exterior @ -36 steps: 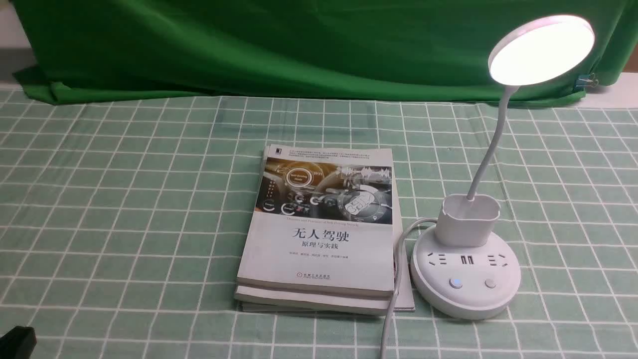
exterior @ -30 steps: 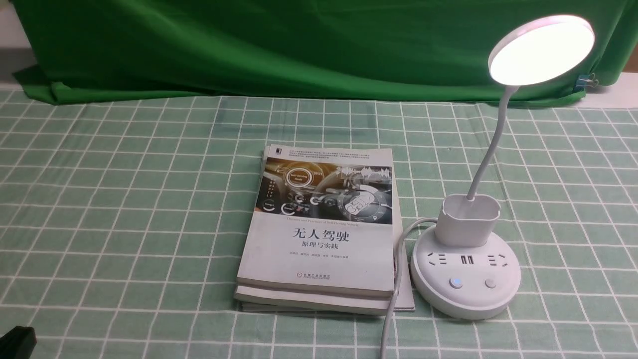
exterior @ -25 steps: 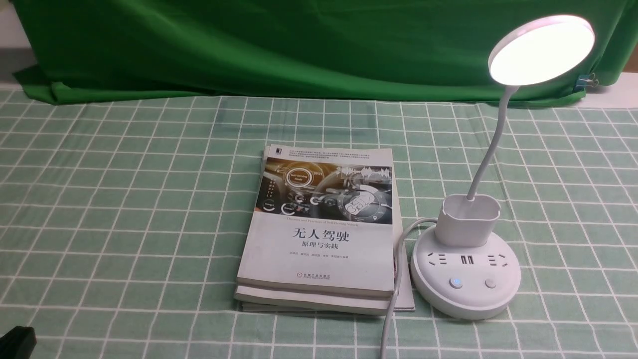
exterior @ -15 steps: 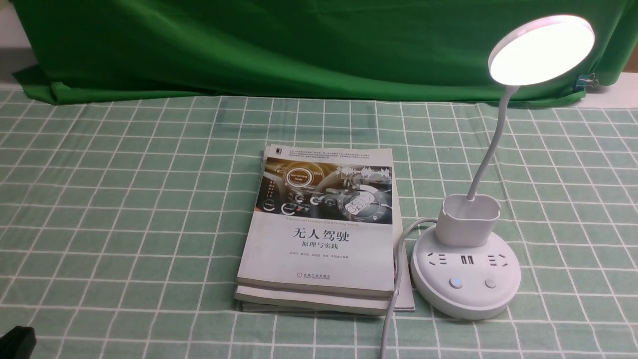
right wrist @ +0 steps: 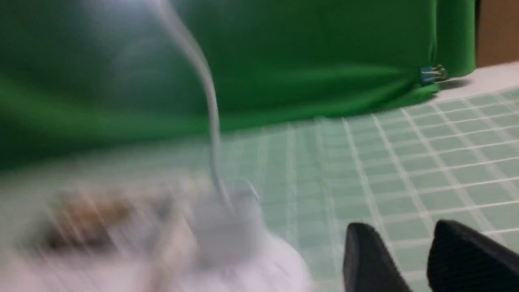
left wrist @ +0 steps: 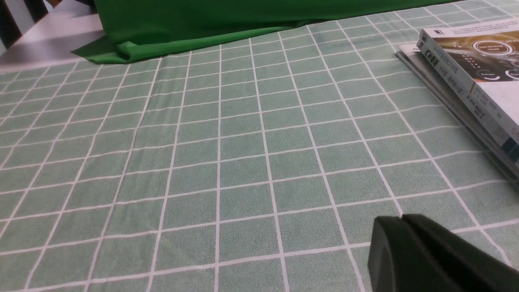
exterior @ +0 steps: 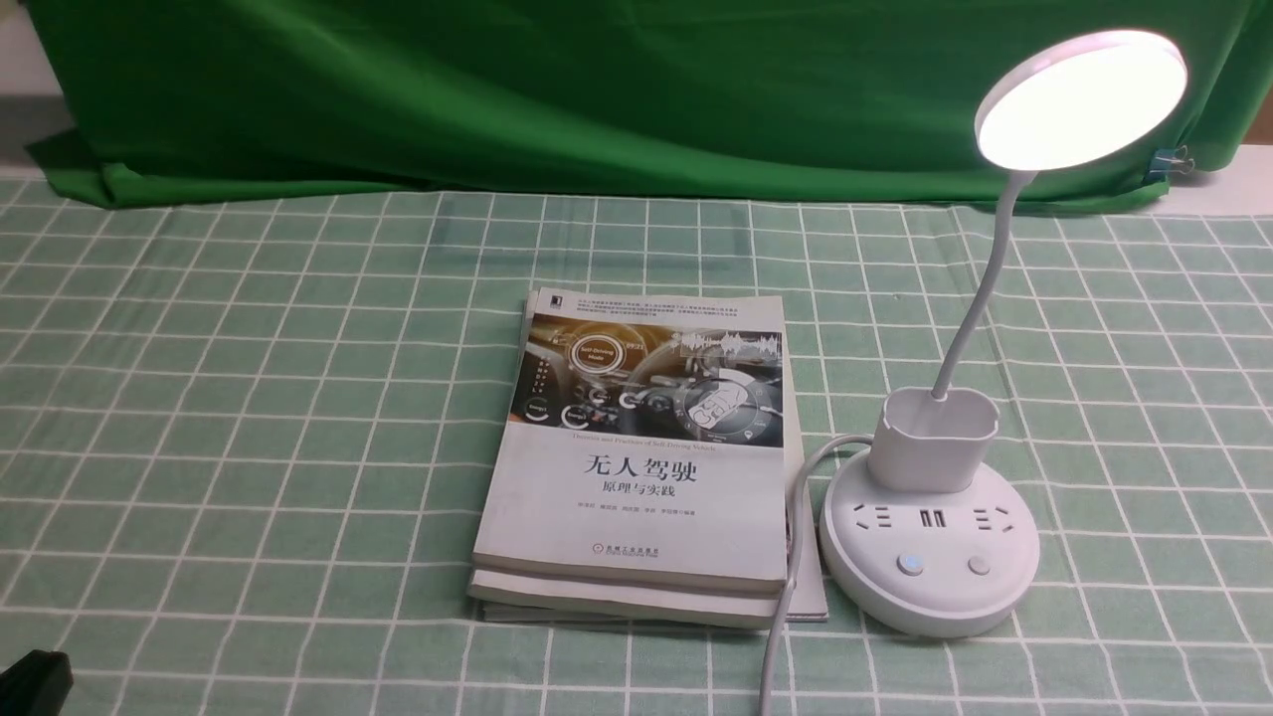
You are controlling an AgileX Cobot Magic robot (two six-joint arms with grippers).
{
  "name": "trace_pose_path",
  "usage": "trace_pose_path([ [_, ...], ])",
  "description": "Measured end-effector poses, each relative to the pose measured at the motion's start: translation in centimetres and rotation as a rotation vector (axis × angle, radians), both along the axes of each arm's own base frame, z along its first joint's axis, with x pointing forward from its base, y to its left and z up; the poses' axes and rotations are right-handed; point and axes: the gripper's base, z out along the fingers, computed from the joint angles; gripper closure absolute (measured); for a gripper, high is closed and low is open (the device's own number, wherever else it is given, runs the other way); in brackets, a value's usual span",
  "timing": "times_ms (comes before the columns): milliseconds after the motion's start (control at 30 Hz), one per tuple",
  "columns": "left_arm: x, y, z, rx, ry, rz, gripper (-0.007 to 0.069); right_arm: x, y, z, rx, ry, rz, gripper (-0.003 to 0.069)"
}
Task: Turn off the desk lamp on the blue coffee tablecloth by hand.
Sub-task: 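Press the power button on the lamp base to turn the lamp off with the right gripper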
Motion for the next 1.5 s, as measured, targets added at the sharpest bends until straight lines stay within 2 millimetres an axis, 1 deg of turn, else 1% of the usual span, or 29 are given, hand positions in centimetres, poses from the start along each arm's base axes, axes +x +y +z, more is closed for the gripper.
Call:
trace_pose_path([
  [67,0.0,0.0,0.0,0.000,0.000,0.000,0.0624,0.0,-0.1,0.4,0.091,-0.034,-0.006,0.0418],
  [100,0.0,0.0,0.0,0.000,0.000,0.000,0.0624,0.0,-0.1,0.8,0.183,-0.078,-0.010,0.0417],
  [133,0.0,0.0,0.0,0.000,0.000,0.000,0.0624,0.0,-0.2,1.1,0.217,-0.105,-0.011,0.0417],
  [267,0.0,0.0,0.0,0.000,0.000,0.000,0.0624,-0.1,-0.3,1.8,0.265,-0.185,-0.014,0.0420],
  [333,0.0,0.0,0.0,0.000,0.000,0.000,0.0624,-0.1,-0.3,1.9,0.270,-0.194,-0.014,0.0440],
  [433,0.0,0.0,0.0,0.000,0.000,0.000,0.0624,0.0,-0.2,2.2,0.240,-0.112,-0.008,0.0489],
  [467,0.0,0.0,0.0,0.000,0.000,0.000,0.0624,0.1,0.0,3.1,0.191,-0.041,0.001,0.0533],
  [500,0.0,0.0,0.0,0.000,0.000,0.000,0.0624,0.3,0.1,3.4,0.154,0.013,0.009,0.0559],
  [533,0.0,0.0,0.0,0.000,0.000,0.000,0.0624,0.3,0.2,4.2,0.134,0.025,0.016,0.0573],
  [567,0.0,0.0,0.0,0.000,0.000,0.000,0.0624,0.9,0.5,5.3,0.040,0.140,0.045,0.0609],
  [600,0.0,0.0,0.0,0.000,0.000,0.000,0.0624,1.4,0.7,6.9,-0.028,0.212,0.072,0.0619],
  [633,0.0,0.0,0.0,0.000,0.000,0.000,0.0624,1.9,0.8,7.2,-0.069,0.285,0.090,0.0622],
  [667,0.0,0.0,0.0,0.000,0.000,0.000,0.0624,2.2,0.9,8.1,-0.096,0.317,0.103,0.0624],
  [733,0.0,0.0,0.0,0.000,0.000,0.000,0.0624,4.0,1.3,9.3,-0.180,0.492,0.157,0.0628],
  [767,0.0,0.0,0.0,0.000,0.000,0.000,0.0624,4.5,1.4,9.5,-0.207,0.536,0.174,0.0628],
  [800,0.0,0.0,0.0,0.000,0.000,0.000,0.0624,5.9,1.6,9.7,-0.250,0.634,0.208,0.0628],
  [900,0.0,0.0,0.0,0.000,0.000,0.000,0.0624,8.8,1.9,9.6,-0.328,0.775,0.272,0.0628],
  [967,0.0,0.0,0.0,0.000,0.000,0.000,0.0624,10.4,2.1,9.2,-0.347,0.837,0.293,0.0628],
  [1000,0.0,0.0,0.0,0.000,0.000,0.000,0.0624,11.5,2.2,8.8,-0.349,0.880,0.303,0.0628],
  [1067,0.0,0.0,0.0,0.000,0.000,0.000,0.0624,13.0,2.4,8.2,-0.347,0.937,0.315,0.0629],
  [1167,0.0,0.0,0.0,0.000,0.000,0.000,0.0624,15.3,3.3,6.8,-0.344,1.027,0.348,0.0629],
  [1233,0.0,0.0,0.0,0.000,0.000,0.000,0.0624,15.9,4.0,6.2,-0.351,1.048,0.370,0.0629],
  [1367,0.0,0.0,0.0,0.000,0.000,0.000,0.0624,17.8,7.0,4.2,-0.405,1.112,0.457,0.0629],
  [1400,0.0,0.0,0.0,0.000,0.000,0.000,0.0624,18.1,7.3,3.9,-0.410,1.124,0.463,0.0629],
  [1500,0.0,0.0,0.0,0.000,0.000,0.000,0.0624,19.8,8.0,2.7,-0.438,1.166,0.473,0.0629],
])
